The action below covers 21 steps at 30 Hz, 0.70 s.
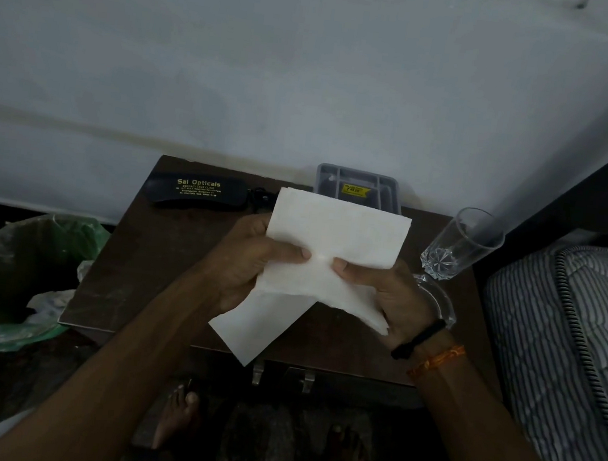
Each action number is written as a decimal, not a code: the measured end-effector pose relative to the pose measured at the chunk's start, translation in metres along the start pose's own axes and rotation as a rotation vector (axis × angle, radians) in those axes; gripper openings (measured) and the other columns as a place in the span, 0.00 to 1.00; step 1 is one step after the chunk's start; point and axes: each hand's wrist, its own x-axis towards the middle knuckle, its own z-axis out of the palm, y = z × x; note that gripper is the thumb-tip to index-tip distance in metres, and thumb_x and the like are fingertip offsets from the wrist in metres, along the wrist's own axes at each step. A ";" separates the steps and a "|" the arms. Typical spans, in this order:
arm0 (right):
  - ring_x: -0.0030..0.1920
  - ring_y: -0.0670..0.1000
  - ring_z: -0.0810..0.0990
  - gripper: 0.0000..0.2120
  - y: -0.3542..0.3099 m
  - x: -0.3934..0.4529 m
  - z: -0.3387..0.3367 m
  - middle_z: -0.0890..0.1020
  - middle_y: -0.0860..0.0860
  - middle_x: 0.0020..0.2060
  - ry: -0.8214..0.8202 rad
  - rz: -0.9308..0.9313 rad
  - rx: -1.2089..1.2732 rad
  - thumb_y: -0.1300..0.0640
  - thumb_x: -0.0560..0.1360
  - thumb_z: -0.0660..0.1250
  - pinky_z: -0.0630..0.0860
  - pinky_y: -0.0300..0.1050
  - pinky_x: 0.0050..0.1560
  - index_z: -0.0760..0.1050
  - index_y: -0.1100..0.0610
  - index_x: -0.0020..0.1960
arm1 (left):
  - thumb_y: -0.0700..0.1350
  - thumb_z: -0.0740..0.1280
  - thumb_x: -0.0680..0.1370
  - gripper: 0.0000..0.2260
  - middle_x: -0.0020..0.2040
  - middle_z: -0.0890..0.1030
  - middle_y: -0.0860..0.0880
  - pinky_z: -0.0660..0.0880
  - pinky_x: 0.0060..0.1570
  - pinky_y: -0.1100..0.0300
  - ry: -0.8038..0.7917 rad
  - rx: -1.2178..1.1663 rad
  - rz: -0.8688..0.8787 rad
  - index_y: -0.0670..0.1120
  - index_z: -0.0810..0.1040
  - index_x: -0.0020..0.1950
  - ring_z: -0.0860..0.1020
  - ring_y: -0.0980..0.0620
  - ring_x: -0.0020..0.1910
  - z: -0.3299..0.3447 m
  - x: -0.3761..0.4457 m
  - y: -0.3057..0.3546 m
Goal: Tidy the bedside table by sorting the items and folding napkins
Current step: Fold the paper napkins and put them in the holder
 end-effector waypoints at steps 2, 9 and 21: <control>0.66 0.67 0.74 0.24 -0.002 -0.001 -0.001 0.76 0.64 0.66 -0.010 0.006 -0.003 0.71 0.73 0.67 0.77 0.57 0.53 0.71 0.65 0.69 | 0.30 0.72 0.70 0.17 0.53 0.85 0.42 0.81 0.48 0.51 -0.007 -0.043 0.009 0.40 0.82 0.57 0.83 0.44 0.52 -0.002 0.001 0.000; 0.55 0.60 0.82 0.09 -0.016 -0.004 -0.003 0.84 0.61 0.51 0.055 0.057 0.004 0.67 0.67 0.63 0.83 0.48 0.44 0.82 0.64 0.35 | 0.31 0.68 0.71 0.12 0.43 0.86 0.44 0.82 0.39 0.60 0.017 -0.032 0.106 0.44 0.87 0.36 0.85 0.50 0.43 -0.008 0.002 0.005; 0.54 0.61 0.83 0.21 -0.015 0.005 -0.018 0.83 0.63 0.55 0.089 0.034 0.000 0.70 0.78 0.54 0.84 0.45 0.44 0.79 0.59 0.34 | 0.27 0.60 0.77 0.23 0.45 0.86 0.49 0.80 0.38 0.62 0.005 0.026 0.096 0.47 0.85 0.32 0.85 0.53 0.46 -0.013 0.004 0.006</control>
